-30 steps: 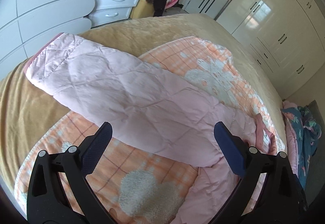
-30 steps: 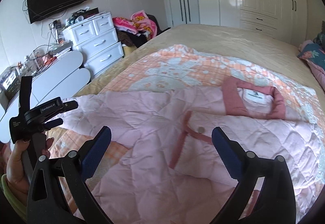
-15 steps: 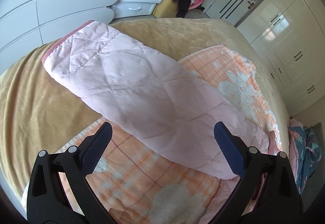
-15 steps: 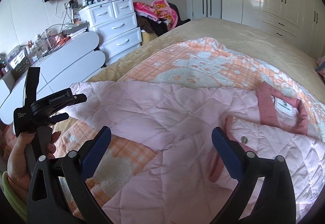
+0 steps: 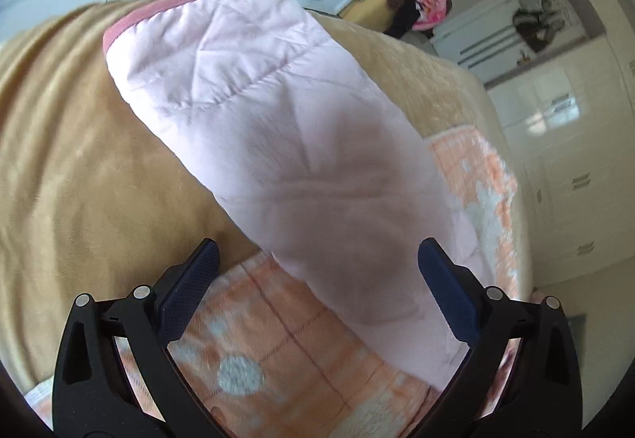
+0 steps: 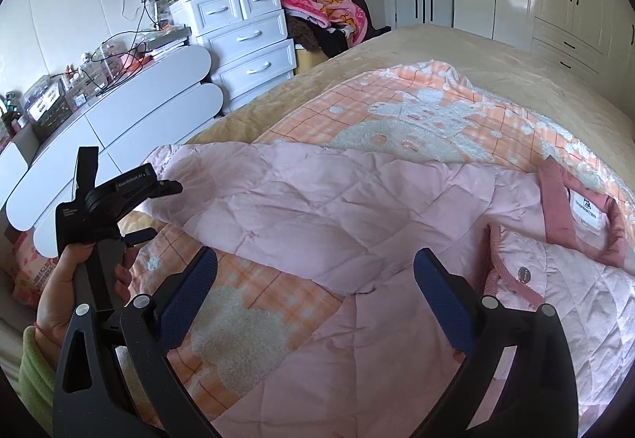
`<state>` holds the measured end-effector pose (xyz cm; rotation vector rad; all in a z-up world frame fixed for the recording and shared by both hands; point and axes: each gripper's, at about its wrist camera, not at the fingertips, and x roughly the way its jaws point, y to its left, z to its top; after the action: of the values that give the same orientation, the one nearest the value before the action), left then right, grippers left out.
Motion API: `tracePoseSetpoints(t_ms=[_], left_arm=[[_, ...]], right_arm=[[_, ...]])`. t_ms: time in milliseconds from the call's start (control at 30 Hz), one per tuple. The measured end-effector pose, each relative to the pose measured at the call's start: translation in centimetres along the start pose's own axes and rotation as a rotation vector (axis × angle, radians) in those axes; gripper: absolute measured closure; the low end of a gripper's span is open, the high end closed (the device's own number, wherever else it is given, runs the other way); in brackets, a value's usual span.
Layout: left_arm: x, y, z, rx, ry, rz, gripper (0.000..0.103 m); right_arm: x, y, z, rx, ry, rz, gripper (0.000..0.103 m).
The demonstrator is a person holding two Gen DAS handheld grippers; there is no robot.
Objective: Fold large clothes
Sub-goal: 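Grasp the other sleeve cuff with the left tool and lift it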
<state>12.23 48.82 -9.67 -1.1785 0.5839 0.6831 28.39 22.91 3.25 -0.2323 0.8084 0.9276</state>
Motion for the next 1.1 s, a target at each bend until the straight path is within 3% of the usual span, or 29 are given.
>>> tracePoseSetpoints(t_ms=[133,267,300,333,400,433,500,567,900,1033,1100], left_arm=[[-0.3,2.1,0.8,-0.103,-0.067,-0.072,0.009],[-0.3,2.5,1.6,-0.103,-0.134,-0.053,0.010],[-0.3,2.6,1.7,-0.104,-0.148,-0.048,0.014],[-0.4,2.6,1.7,-0.106,-0.161,-0.036,0.020],[-0.6,2.8,1.7,-0.109,-0.190,0.002,0.058],[-0.6,2.9,1.7,-0.114,-0.193,0.003,0.062],[-0.7,3.0,1.6,-0.115,-0.187,-0.014,0.080],[-1.6,2.4,1.6,-0.104,-0.202,-0.043,0.086],[-8.6,-4.3,0.2,0.065,-0.306,-0.191,0.092],[-10.7,-7.8,-1.3,0.135,-0.311,-0.247,0.092],[-11.6,-9.4,-2.4,0.154,-0.285,-0.317,0.092]], right_arm=[[-0.6,-1.6,-0.6,0.030,-0.001,-0.014,0.004],[-1.8,-3.7,-1.5,0.060,-0.010,-0.036,0.004],[-2.2,-4.1,-1.8,0.066,-0.013,-0.043,0.004],[-2.6,-4.8,-2.0,0.078,-0.016,-0.054,0.004],[-3.3,-6.2,-2.6,0.106,-0.021,-0.071,0.004],[-3.6,-6.8,-3.0,0.119,-0.022,-0.081,0.004],[-4.3,-8.1,-3.7,0.148,-0.023,-0.101,0.004],[-5.0,-9.3,-4.3,0.177,-0.026,-0.120,0.004],[-9.7,-14.2,-7.9,0.306,-0.066,-0.201,0.004],[-11.3,-15.4,-9.1,0.340,-0.076,-0.222,0.004],[-12.0,-15.7,-9.7,0.348,-0.087,-0.233,0.004]])
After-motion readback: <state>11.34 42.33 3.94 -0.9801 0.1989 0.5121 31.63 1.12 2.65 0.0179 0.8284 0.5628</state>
